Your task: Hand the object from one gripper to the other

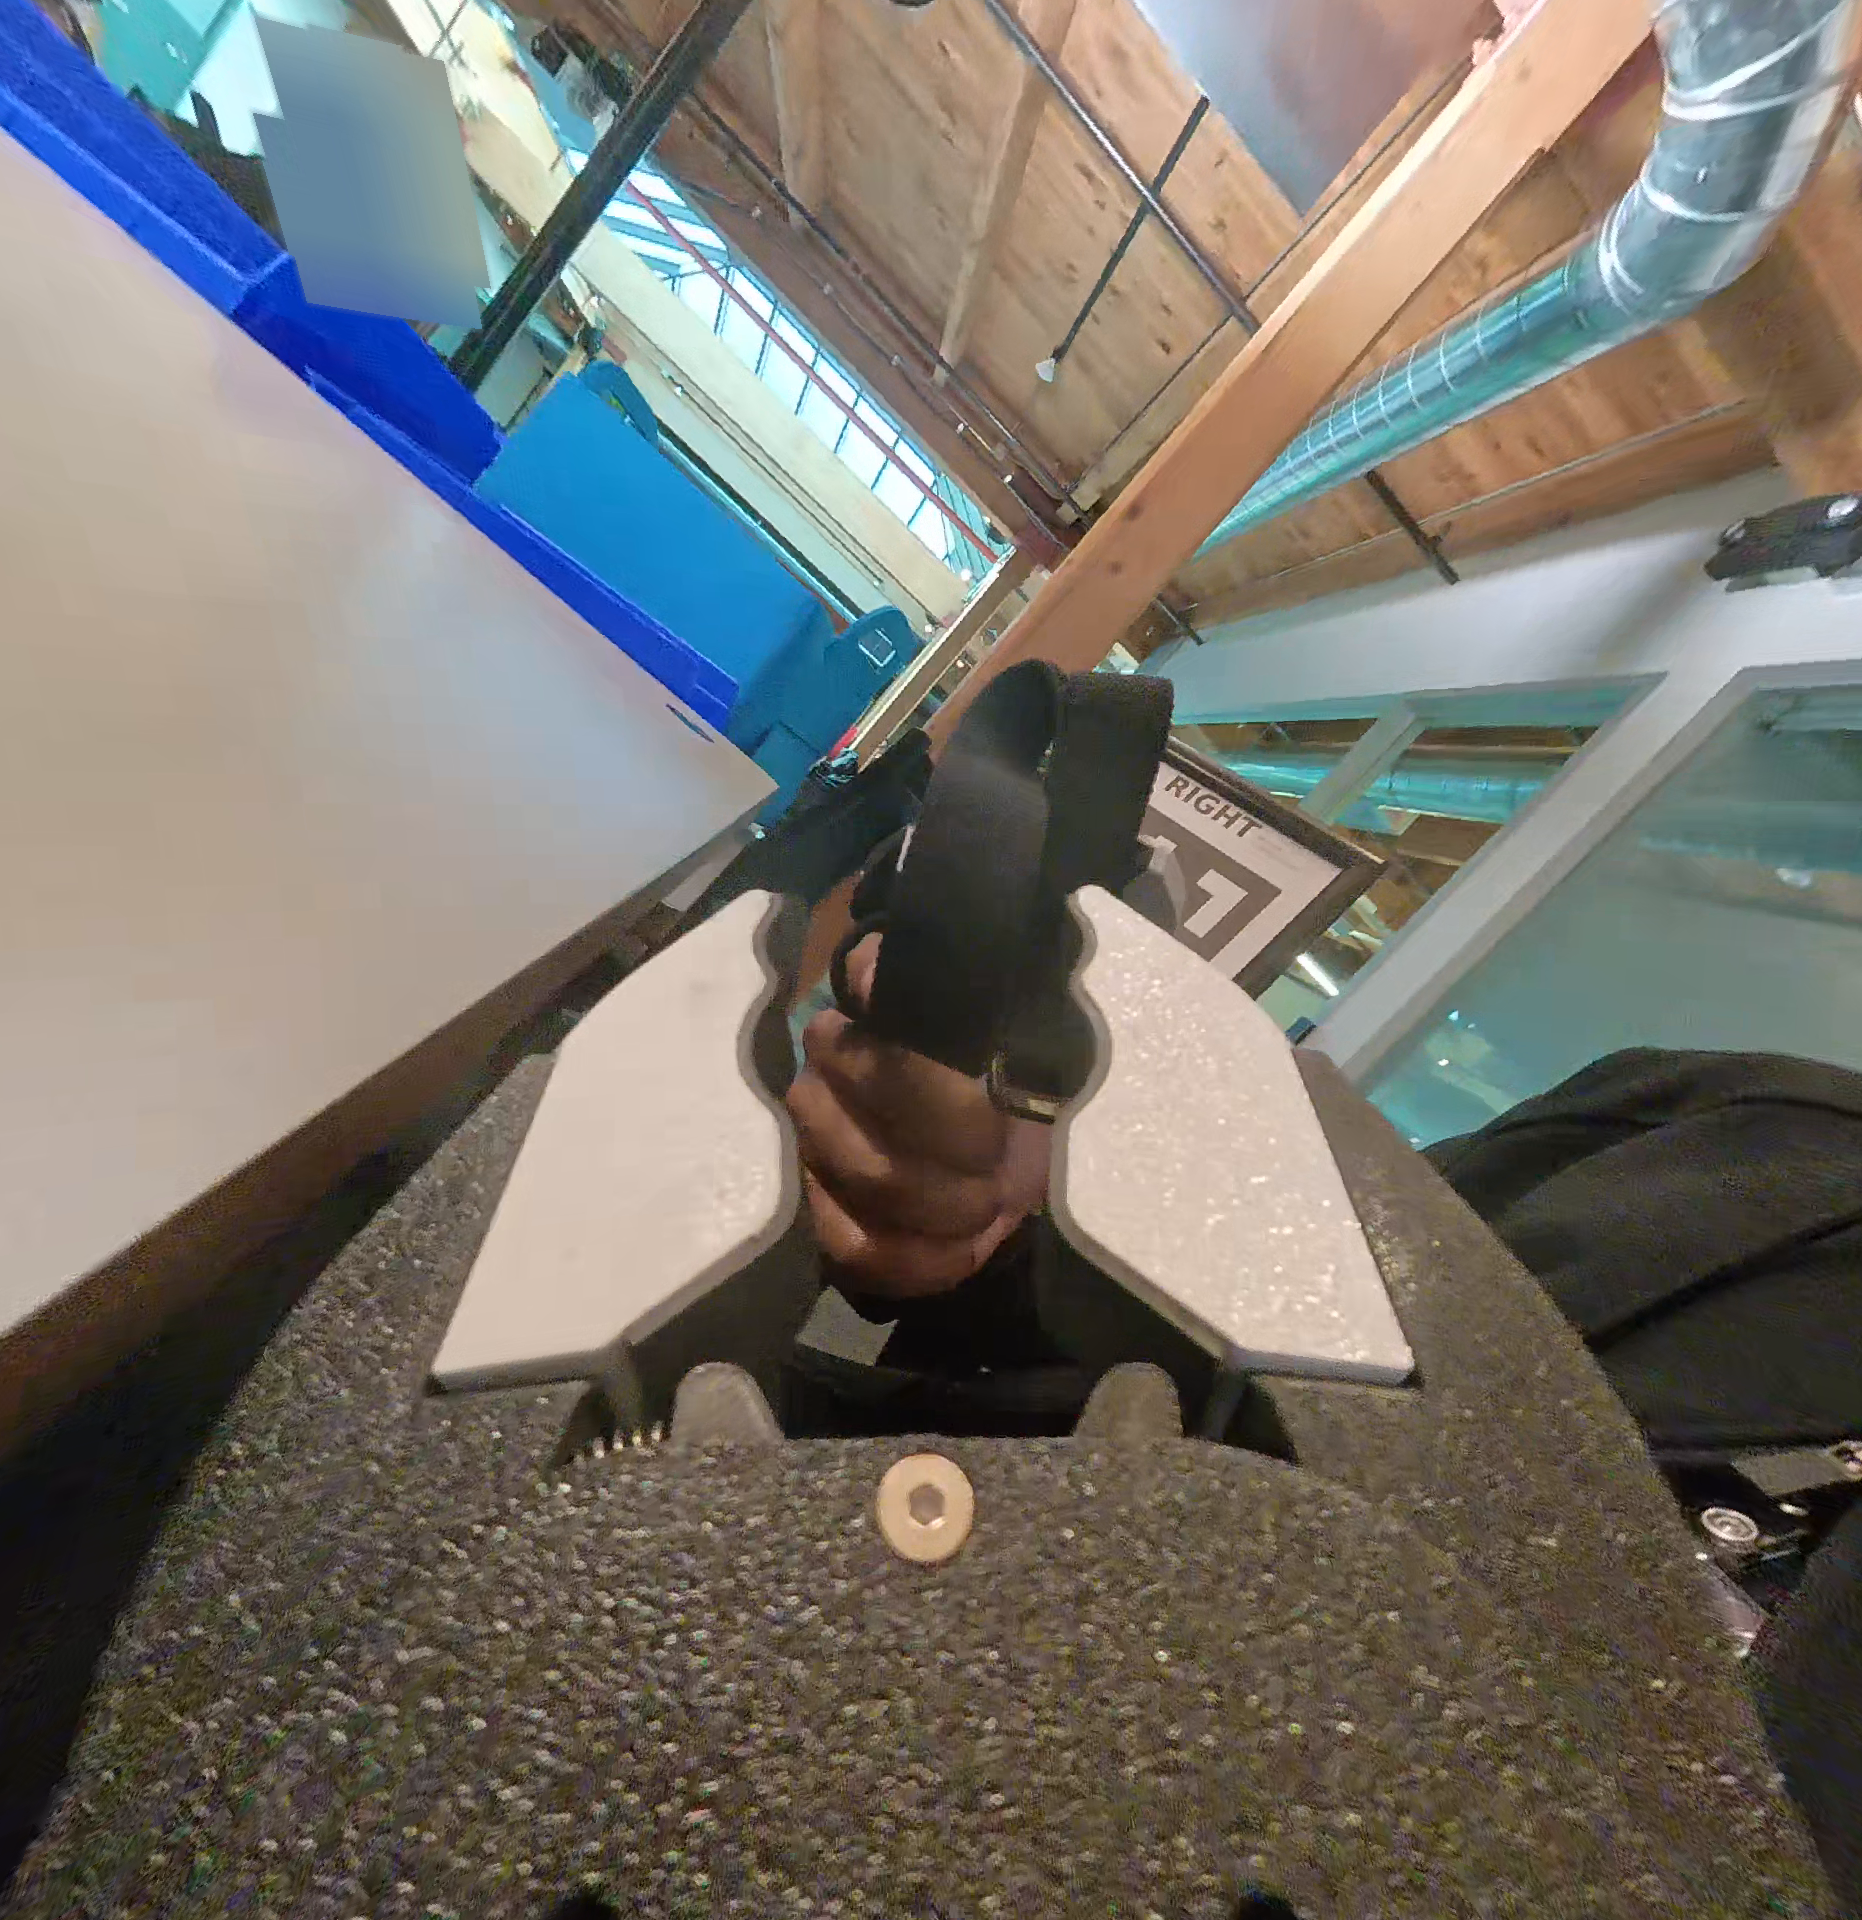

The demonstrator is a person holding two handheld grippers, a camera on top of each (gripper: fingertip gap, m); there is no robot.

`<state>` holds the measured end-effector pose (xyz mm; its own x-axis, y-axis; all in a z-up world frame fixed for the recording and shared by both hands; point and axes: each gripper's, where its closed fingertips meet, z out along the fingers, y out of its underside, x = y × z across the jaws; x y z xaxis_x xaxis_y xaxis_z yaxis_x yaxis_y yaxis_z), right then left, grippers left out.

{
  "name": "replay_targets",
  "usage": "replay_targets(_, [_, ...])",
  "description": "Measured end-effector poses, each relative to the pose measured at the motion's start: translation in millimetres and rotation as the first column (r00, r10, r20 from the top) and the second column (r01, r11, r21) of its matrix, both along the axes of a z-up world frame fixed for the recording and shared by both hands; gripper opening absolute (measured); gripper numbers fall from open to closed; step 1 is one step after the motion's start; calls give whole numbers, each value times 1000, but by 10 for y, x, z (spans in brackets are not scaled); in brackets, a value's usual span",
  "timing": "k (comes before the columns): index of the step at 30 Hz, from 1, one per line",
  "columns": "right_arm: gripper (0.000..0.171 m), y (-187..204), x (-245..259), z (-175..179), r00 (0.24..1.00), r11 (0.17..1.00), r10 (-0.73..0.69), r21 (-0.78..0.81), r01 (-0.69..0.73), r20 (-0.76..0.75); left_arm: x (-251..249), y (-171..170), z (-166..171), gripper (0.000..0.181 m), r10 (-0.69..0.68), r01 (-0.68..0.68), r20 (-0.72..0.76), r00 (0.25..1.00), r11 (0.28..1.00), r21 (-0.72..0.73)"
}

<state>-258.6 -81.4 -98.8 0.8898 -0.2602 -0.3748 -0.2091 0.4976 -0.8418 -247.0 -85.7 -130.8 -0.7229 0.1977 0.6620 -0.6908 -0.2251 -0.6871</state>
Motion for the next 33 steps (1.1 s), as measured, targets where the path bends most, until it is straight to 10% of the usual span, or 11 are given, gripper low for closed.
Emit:
replay_targets(7, [20, -72, 229, -121, 987, 996, -61, 48, 69, -149, 50, -116, 47, 22, -27, 18, -175, 984, 998, -53])
replay_targets(17, [20, -264, 716, 168, 953, 980, -69, 161, 121, -294, 546, -296, 515, 15, 96, -98, 16, 995, 986, 139])
replay_targets(33, [41, -667, 2443, 525, 903, 974, -221, -128, 186, -368, 2238, -547, 844, 13, 153, -297, 470, 869, 922, 249])
